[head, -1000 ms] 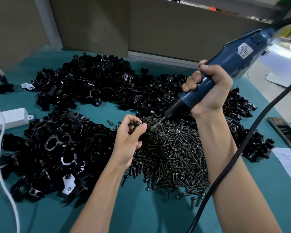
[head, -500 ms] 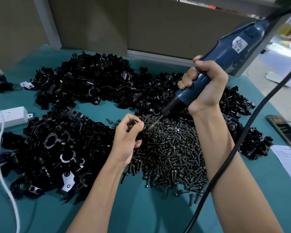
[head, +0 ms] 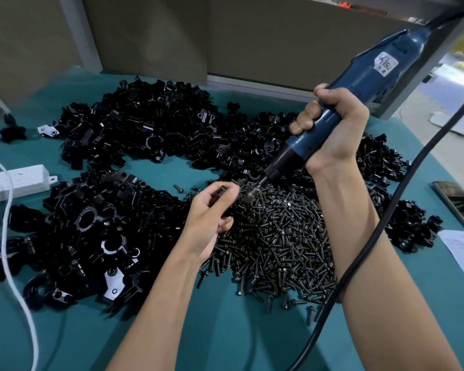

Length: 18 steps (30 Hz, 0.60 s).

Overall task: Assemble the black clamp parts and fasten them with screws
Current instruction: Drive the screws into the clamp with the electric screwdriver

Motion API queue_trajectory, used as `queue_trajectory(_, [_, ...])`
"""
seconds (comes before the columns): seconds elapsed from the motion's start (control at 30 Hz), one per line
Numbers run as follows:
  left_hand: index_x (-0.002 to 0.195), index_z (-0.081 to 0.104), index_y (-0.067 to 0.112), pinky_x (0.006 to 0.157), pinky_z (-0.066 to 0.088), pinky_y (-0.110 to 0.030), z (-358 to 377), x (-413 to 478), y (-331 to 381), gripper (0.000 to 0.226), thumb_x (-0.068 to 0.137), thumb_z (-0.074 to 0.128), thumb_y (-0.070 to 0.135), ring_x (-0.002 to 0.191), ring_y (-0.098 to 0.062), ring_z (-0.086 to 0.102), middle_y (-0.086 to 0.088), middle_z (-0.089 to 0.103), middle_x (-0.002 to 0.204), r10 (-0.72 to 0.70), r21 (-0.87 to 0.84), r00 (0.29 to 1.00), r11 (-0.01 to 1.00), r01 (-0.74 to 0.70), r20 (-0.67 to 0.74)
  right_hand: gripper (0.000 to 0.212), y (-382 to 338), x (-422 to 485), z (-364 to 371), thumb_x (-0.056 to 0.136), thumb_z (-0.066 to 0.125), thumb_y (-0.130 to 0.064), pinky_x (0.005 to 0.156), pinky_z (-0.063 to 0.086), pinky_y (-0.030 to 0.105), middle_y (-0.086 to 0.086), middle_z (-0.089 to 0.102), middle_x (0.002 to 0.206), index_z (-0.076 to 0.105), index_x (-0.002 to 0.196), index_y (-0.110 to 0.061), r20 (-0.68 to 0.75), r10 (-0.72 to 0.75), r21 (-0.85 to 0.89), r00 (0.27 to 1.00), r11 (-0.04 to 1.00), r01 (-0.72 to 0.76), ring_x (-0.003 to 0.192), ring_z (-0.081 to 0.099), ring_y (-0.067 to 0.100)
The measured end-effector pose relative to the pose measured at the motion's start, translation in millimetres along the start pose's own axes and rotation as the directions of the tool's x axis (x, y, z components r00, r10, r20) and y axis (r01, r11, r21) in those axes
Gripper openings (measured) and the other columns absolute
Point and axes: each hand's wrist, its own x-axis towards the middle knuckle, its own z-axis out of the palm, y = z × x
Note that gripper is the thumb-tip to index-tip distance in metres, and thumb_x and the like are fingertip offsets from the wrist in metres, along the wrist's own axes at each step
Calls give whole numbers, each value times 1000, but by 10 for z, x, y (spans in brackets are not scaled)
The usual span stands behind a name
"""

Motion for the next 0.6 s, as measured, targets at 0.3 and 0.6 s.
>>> queue_trajectory(0.3, [110,61,15,56,44,-17,-41,3,-23,31,86,73,-2,64,-6,53,7,68,84,-57,201,976,980,14,209,9,-130,59,-58,69,56,-12,45,36,23,-2,41,53,49,75,-14,5,-4,-75,1000,997,5,42,35,13])
queue_trajectory(0.6, [106,56,26,62,53,-28,22,0,-81,34,89,72,1,53,-18,56,1,72,87,71,271,985,956,-112,156,5,-170,50,-80,79,52,-10,46,37,23,-3,43,54,50,76,-14,6,-5,-32,1000,999,5,43,38,12])
